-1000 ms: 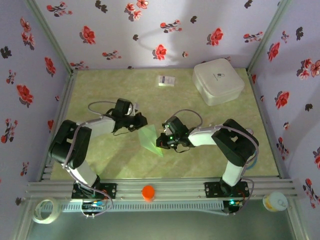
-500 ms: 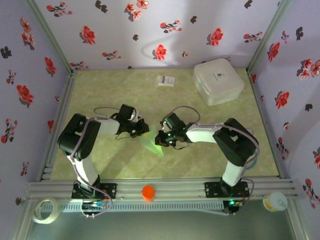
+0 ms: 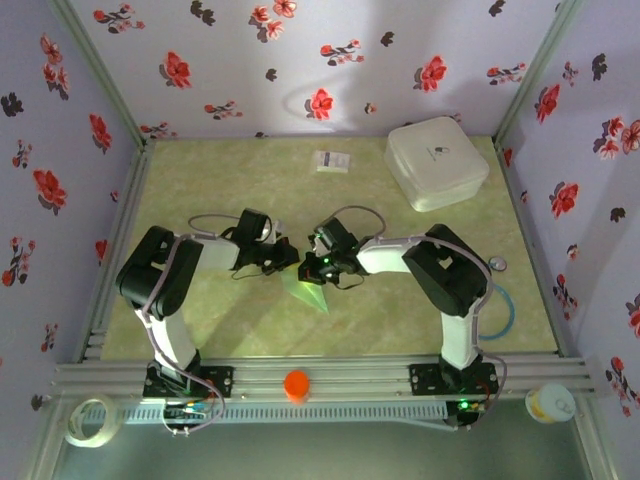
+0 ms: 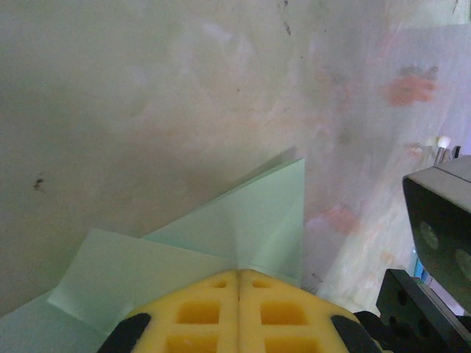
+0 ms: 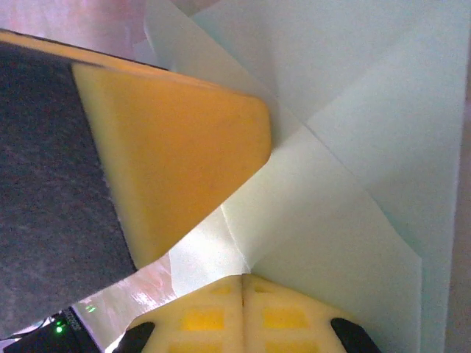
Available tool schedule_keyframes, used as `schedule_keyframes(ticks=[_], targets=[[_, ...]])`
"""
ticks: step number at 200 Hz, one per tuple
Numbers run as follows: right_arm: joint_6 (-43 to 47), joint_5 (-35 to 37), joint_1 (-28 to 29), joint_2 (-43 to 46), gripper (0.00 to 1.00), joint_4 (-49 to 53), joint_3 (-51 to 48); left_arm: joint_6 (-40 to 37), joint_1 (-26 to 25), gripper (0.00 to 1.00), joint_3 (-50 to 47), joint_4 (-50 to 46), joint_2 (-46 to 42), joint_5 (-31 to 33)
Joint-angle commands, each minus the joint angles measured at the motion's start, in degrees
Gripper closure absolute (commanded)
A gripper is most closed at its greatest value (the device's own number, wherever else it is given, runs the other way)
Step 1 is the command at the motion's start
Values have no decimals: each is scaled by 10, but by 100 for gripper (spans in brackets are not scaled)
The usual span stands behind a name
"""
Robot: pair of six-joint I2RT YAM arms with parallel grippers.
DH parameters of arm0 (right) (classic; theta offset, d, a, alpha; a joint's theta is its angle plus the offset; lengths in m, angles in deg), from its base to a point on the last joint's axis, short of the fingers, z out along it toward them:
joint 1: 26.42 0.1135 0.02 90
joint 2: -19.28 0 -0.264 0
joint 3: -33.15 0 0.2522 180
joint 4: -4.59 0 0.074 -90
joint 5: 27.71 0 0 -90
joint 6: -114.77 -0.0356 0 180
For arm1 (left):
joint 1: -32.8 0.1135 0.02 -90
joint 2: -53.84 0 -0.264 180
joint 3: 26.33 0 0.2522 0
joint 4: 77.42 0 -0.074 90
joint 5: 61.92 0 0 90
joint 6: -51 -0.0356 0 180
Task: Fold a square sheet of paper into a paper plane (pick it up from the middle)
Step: Fourth fold the wing at the center of the table, then turn over the paper at the center of the table.
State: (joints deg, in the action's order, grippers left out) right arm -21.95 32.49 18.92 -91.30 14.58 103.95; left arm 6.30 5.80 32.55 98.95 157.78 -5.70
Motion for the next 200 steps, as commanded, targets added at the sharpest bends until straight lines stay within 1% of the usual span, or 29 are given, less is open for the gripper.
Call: schedule_keyframes(ticks=[1, 64, 83, 102, 124, 130, 139, 148, 165, 182, 200], targets=[[-15, -10, 3, 1, 97, -12, -51, 3, 4, 98, -24, -33, 24, 23], [-19, -17, 14, 108, 95, -24, -161, 8, 15, 98, -35, -31, 23, 31], [-9, -22, 21, 132, 94, -1, -179, 13, 15, 98, -39, -26, 23, 33], [-13, 2, 28, 171, 93, 26, -199, 20, 15, 98, -46, -18, 20, 33], [-38, 45, 27, 243, 86, 42, -222, 35, 15, 98, -57, -5, 7, 32], [-49, 53, 27, 259, 82, 45, -226, 42, 15, 98, -60, -1, 3, 33], [-63, 55, 26, 274, 73, 42, -229, 52, 15, 98, -65, 4, -5, 33], [-82, 50, 26, 281, 70, 35, -233, 61, 15, 98, -69, 11, -10, 34], [-110, 37, 27, 278, 68, 26, -233, 71, 15, 98, -76, 20, -22, 37], [-137, 53, 27, 271, 66, 21, -240, 78, 15, 98, -82, 20, -30, 41], [-153, 51, 27, 259, 65, -1, -250, 79, 15, 98, -86, 20, -33, 45]])
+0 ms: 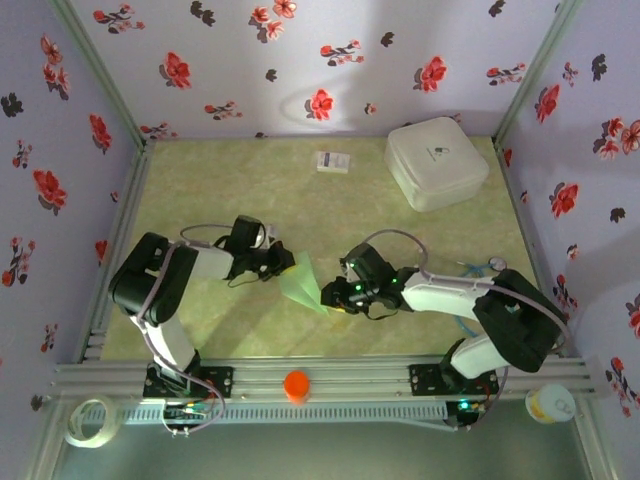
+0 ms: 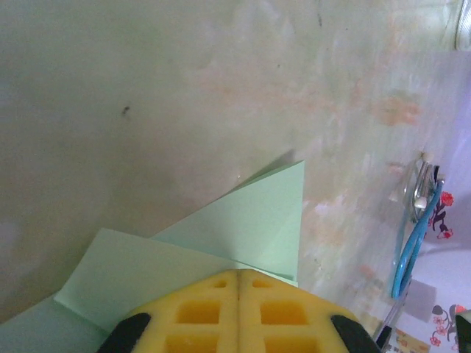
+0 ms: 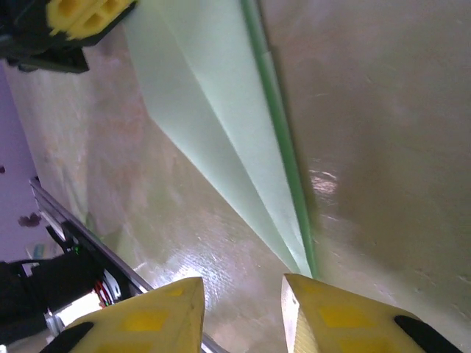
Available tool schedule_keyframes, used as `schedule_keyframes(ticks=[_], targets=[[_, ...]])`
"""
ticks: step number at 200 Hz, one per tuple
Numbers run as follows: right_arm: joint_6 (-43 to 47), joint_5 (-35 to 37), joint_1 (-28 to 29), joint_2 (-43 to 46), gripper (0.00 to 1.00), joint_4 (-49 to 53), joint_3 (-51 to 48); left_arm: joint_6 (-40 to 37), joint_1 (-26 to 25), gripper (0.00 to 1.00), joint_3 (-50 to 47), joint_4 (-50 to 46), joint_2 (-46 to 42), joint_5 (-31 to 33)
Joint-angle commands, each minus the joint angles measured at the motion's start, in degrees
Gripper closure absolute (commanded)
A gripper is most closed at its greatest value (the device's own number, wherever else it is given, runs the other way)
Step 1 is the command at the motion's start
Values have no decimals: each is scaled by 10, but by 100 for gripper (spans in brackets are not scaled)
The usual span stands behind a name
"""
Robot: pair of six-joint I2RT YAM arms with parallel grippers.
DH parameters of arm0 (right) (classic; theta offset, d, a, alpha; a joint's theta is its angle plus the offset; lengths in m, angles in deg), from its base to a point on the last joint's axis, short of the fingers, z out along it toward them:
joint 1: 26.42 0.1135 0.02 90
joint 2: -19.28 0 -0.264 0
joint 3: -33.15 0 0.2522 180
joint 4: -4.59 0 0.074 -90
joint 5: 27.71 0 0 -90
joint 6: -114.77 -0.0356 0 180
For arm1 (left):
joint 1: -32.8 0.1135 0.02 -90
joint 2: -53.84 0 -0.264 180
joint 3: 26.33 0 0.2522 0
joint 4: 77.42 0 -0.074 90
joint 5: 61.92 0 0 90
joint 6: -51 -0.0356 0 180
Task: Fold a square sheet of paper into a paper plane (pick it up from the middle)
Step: Turn over the paper at the center of the table.
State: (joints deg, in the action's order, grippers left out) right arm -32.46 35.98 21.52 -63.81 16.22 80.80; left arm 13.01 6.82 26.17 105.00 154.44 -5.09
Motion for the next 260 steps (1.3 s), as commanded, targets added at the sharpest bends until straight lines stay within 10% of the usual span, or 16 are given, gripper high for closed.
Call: schedule_keyframes(ticks=[1, 260], targets=[[-49, 16, 1, -16, 65, -19, -19, 12, 5, 98, -23, -41, 0, 39], [-103, -39, -13, -99, 79, -286, -59, 36, 5, 95, -26, -16, -1, 33]])
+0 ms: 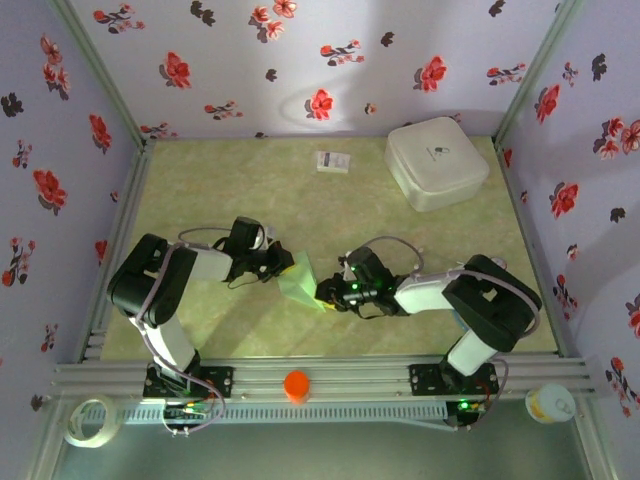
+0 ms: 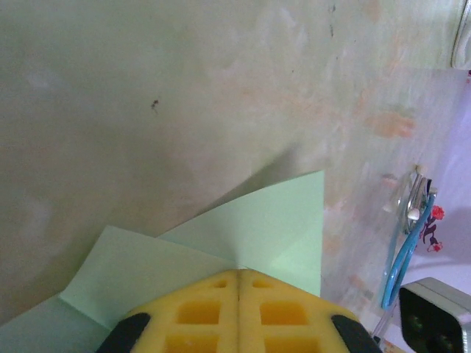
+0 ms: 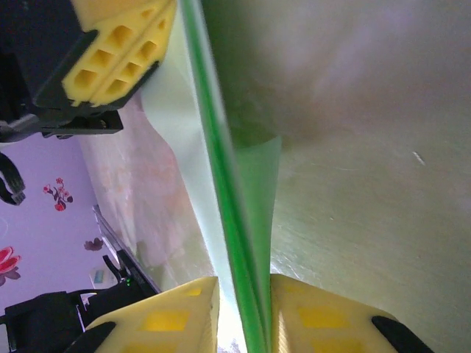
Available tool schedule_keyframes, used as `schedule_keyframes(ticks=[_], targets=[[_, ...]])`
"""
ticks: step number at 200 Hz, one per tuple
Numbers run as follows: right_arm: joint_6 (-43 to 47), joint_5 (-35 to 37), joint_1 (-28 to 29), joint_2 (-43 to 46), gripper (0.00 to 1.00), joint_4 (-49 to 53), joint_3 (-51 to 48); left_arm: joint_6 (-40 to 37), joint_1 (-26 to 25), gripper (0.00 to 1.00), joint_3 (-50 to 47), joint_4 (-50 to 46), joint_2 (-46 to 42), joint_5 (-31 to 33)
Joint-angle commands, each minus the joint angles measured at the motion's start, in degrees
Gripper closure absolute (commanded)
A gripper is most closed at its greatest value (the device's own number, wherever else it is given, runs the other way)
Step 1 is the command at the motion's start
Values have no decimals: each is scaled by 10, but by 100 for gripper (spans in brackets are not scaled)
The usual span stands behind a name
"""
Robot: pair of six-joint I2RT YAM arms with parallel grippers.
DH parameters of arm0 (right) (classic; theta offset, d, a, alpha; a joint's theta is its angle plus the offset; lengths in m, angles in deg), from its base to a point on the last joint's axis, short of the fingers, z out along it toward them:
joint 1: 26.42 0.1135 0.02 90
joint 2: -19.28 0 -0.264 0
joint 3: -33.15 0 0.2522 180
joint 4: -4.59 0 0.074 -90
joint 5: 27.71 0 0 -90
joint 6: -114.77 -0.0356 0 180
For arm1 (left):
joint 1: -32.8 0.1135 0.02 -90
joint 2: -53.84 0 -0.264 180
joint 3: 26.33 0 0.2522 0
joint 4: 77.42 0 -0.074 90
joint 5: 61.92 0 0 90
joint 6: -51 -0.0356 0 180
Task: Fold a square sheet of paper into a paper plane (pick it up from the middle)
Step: Turn over the paper at the center of the table.
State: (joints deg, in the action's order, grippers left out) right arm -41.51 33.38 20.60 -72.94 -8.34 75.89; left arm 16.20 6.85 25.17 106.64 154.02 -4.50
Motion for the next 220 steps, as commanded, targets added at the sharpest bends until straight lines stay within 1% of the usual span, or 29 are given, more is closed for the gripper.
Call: schedule_keyframes(ticks=[1, 39, 67, 94, 108, 115, 151, 169, 189, 220], targets=[[-13, -13, -4, -7, 79, -40, -9, 4, 5, 95, -15, -33, 3, 27], [-7, -14, -4, -5, 88, -33, -7, 4, 5, 93, -13, -37, -4, 27], [-4, -14, -4, -1, 93, -31, -8, 4, 5, 90, -11, -42, -17, 27], [-2, -13, -4, 6, 95, -30, -11, 7, 4, 83, -14, -43, -43, 26], [1, -13, -5, 12, 95, -28, -10, 8, 4, 76, -12, -47, -61, 27], [5, -14, -5, 15, 96, -25, -8, 5, 4, 75, -9, -51, -70, 27], [35, -1, -5, 37, 96, 28, 10, -6, 0, 65, 1, -78, -119, 34], [70, 28, -5, 67, 96, 86, 21, -16, -7, 62, -1, -100, -149, 48], [129, 82, -5, 103, 97, 194, 50, -31, -13, 61, -4, -130, -185, 78], [255, 167, -4, 144, 97, 377, 131, -47, -16, 61, -12, -159, -240, 116]])
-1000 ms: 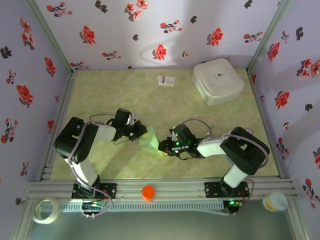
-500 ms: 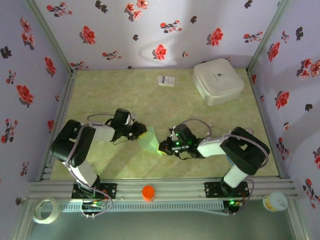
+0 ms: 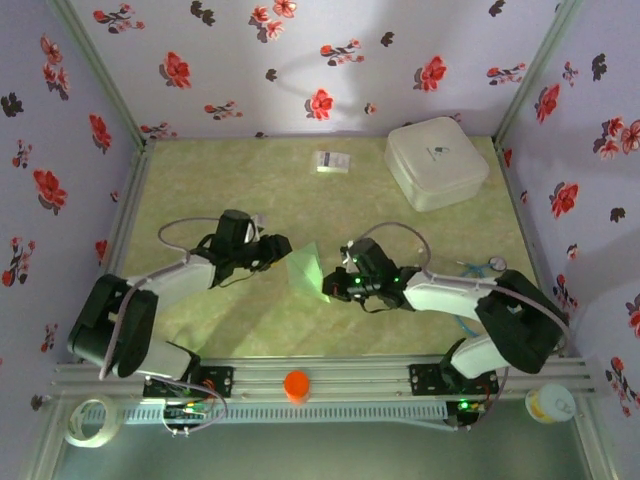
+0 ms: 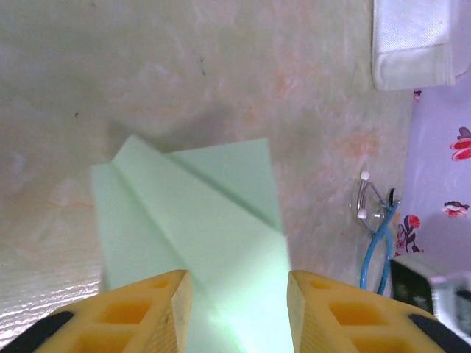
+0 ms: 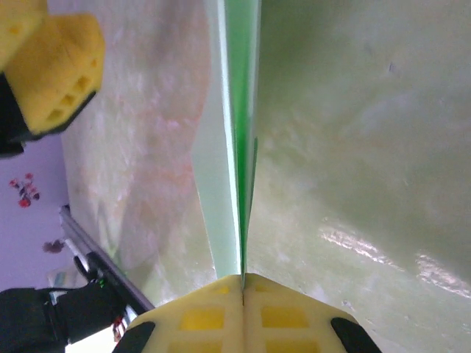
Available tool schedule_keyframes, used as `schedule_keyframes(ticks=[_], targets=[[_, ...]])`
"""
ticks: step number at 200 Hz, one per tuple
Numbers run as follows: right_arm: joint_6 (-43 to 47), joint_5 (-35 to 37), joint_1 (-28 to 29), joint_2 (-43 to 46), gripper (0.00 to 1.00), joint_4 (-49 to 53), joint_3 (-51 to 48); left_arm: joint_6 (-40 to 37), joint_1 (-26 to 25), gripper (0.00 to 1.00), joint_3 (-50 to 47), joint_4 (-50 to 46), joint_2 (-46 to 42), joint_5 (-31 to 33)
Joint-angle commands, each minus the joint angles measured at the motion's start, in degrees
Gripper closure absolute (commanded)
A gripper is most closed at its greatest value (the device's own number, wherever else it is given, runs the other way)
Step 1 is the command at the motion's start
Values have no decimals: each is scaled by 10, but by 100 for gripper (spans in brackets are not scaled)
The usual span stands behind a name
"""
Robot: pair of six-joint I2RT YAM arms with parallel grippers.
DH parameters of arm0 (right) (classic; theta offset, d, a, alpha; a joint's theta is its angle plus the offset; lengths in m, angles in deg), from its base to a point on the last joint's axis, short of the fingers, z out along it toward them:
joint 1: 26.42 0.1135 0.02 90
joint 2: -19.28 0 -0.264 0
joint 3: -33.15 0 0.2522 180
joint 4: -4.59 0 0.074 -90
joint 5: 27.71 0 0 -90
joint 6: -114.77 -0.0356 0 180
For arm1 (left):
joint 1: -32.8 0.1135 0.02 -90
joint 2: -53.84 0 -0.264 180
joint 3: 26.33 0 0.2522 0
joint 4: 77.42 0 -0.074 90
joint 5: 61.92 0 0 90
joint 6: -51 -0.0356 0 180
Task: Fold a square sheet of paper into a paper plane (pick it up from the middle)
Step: Turn over the paper at the center of the table.
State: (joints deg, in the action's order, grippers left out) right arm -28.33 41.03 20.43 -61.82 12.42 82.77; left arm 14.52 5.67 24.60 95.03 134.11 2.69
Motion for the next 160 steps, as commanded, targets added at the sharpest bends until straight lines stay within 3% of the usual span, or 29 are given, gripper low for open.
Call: schedule_keyframes(ticks=[1, 46, 90, 160], targets=[[127, 93, -2, 34, 97, 176, 64, -30, -4, 61, -6, -44, -42, 45], [219, 272, 16, 85, 98, 329, 125, -47, -6, 63, -26, -67, -114, 92], [251, 430, 42, 135, 98, 370, 129, -73, -5, 64, -44, -99, -183, 148], [252, 611, 92, 101, 98, 475, 178, -81, -4, 64, -71, -102, -216, 169]])
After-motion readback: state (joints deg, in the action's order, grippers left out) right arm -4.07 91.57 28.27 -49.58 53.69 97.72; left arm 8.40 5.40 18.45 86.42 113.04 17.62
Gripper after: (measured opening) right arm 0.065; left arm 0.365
